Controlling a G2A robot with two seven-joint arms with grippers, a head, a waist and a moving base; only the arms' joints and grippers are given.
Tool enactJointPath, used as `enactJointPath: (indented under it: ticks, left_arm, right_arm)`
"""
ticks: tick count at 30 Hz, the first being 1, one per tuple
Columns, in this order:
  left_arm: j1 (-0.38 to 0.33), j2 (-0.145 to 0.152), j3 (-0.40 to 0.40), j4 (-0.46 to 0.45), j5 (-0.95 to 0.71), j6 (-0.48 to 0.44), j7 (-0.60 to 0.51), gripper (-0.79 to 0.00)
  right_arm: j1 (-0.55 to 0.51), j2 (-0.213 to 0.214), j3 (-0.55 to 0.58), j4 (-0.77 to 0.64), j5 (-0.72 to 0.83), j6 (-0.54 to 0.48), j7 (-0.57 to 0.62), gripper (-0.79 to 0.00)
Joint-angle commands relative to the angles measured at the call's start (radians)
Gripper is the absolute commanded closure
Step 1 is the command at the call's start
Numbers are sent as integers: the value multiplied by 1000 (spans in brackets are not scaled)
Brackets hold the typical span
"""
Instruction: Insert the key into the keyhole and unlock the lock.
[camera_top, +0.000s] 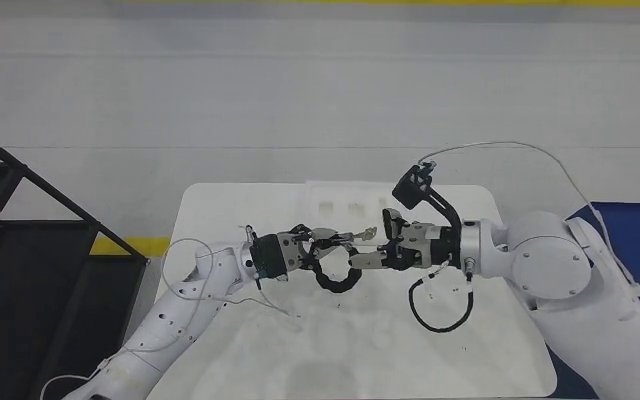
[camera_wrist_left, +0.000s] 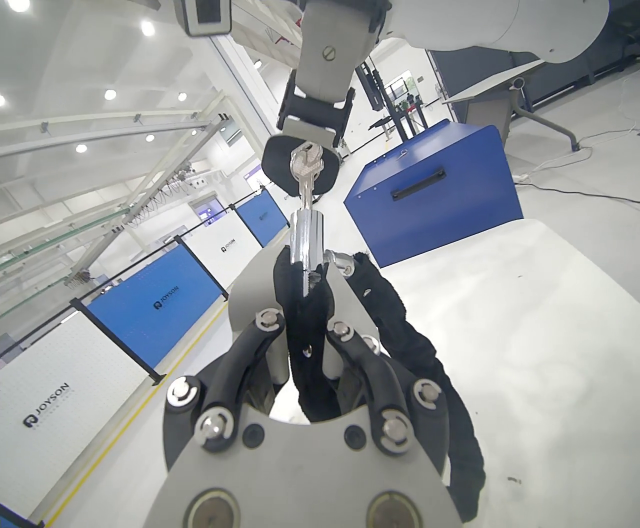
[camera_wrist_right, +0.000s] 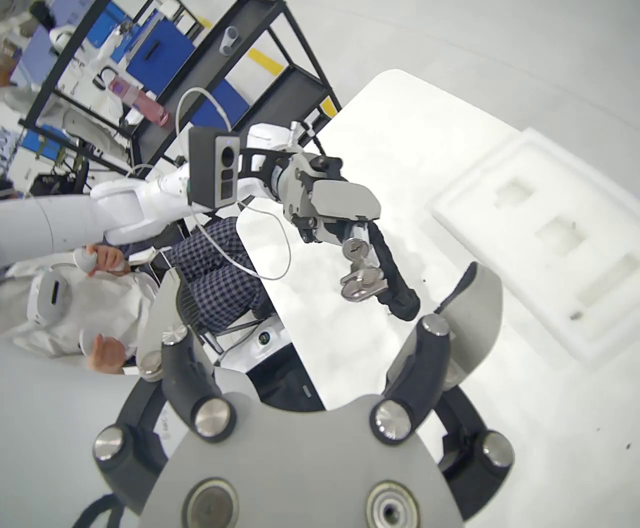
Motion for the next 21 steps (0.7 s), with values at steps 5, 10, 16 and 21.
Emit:
enactJointPath:
  ticks: [5, 10, 16, 21]
  left_arm:
    - [-11, 1, 6, -6, -60, -135, -9, 0]
    - [-10, 1, 6, 1, -95, -188, -32, 0]
    - [-7, 2, -11, -6, -163, -233, -78, 0]
    - [6, 6, -29, -28, -179, -228, -113, 0]
  right_arm:
    - [-58, 12, 44, -6, -116, -212, -59, -785]
    - [-72, 16, 58, 6, -143, -356, -113, -785]
    - [-81, 17, 67, 39, -97, -412, -142, -785]
    - [-81, 17, 67, 39, -97, -412, -142, -785]
